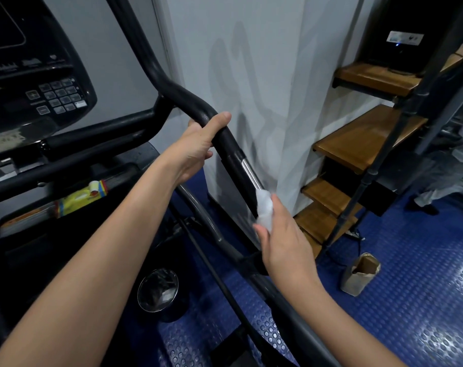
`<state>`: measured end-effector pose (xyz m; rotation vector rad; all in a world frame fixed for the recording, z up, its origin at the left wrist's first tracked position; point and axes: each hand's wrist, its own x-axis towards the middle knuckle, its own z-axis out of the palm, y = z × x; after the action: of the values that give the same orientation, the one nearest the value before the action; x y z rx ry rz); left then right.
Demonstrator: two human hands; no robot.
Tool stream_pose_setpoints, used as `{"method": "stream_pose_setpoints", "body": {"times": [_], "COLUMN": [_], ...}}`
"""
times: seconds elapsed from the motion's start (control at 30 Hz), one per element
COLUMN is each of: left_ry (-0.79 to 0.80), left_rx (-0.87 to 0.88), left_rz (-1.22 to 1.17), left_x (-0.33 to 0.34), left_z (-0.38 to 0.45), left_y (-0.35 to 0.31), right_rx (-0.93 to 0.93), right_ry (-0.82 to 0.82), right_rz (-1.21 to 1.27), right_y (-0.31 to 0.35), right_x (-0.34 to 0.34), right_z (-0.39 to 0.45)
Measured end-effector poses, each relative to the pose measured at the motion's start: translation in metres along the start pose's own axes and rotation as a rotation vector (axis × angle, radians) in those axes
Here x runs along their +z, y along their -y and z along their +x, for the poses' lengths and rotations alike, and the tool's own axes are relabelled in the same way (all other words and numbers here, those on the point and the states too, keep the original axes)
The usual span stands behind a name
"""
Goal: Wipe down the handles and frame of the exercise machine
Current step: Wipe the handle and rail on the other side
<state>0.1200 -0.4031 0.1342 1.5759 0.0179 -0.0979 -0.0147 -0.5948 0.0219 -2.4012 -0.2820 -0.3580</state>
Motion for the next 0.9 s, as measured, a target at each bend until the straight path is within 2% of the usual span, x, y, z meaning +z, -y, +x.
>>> {"method": "stream_pose_setpoints", "body": {"times": [0.13,0.3,0.37,0.47,0.7,0.9], "left_ry": [-0.009,-0.028,-0.025,-0.041,-0.181,-0.211], "left_rx": [-0.005,-0.005,-0.007,0.003,0.046,0.052], "left_rz": [-0.003,0.071,0.106,0.148,0.055,0.136], "left_x": [0.0,-0.001,-0.001,0.002,0.029,0.059], "left_z": [0.0,-0.001,-0.003,-0.008,-0.023,-0.055], "left_y": [0.0,-0.002,-0.005,-0.005,0.009,0.043], "right_rx": [-0.035,-0.07,-0.071,-0.041,0.1,0.459], "right_ry": [-0.077,-0.095,-0.081,-0.017,0.147,0.294], "right_rz": [-0.033,-0.011,-0.055,0.036,0.146,0.412], "right_y": [0.002,0.048,0.06,0.051,-0.011,-0.045], "right_x": [0.009,0.006,0.003,0.0,-0.016,-0.023], "right_z": [-0.001,0.06,0.078,0.082,0.017,0.0]}}
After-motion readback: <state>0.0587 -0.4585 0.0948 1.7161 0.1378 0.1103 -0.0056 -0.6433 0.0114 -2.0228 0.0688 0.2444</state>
